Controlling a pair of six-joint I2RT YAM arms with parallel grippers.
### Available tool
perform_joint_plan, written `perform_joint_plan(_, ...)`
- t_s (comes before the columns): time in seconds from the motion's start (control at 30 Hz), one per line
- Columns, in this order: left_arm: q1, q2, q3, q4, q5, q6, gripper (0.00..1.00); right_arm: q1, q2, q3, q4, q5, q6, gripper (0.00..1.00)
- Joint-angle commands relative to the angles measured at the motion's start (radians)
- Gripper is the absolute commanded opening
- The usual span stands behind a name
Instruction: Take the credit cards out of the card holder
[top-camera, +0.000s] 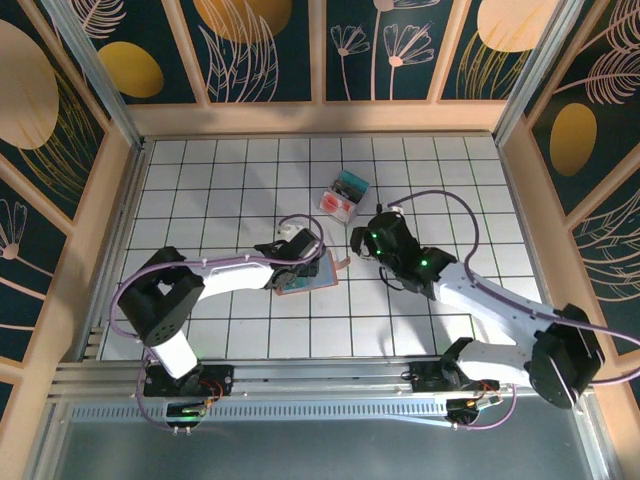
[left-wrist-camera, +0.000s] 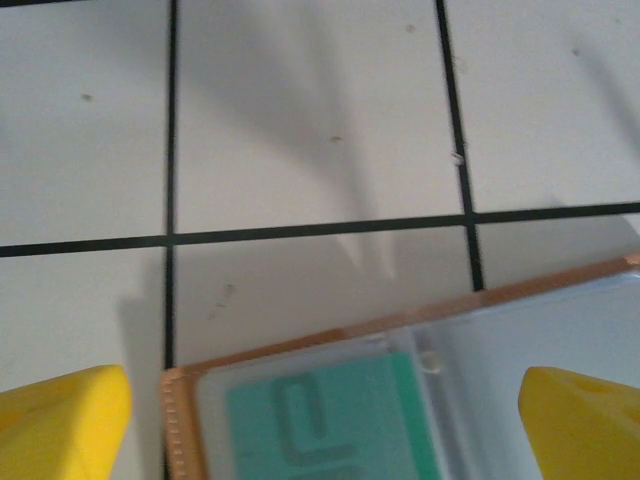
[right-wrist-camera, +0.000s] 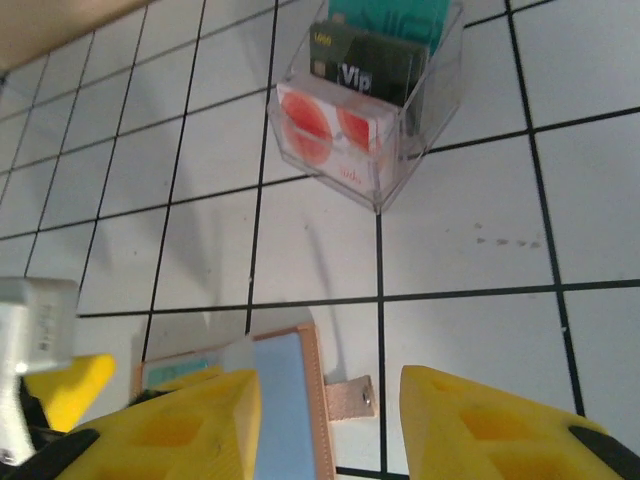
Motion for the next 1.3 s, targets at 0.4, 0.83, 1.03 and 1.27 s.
perform_joint_plan(0.4, -0.043, -0.044, 0.031, 0.000, -0.120, -0.114, 0.99, -0.013, -0.013, 0.008, 0.038, 0.067, -0.031, 0.45)
perform_joint_plan(0.83, 0.093, -0.318, -0.189, 0.041, -0.113, -0.201, 0.99, -0.003, 0.072, 0.096, 0.015, -0.057, -0.059, 0.43)
perform_joint_plan(1.03, 0.114, -0.335, -0.264, -0.022, -0.116, -0.234, 0.99, 0.057, 0.246, 0.192, -0.018, -0.209, -0.071, 0.39)
perform_joint_plan(1.27, 0.121, -0.268, -0.309, -0.016, -0.065, -0.256, 0.99, 0.120, 0.497, 0.321, -0.048, -0.383, -0.082, 0.30)
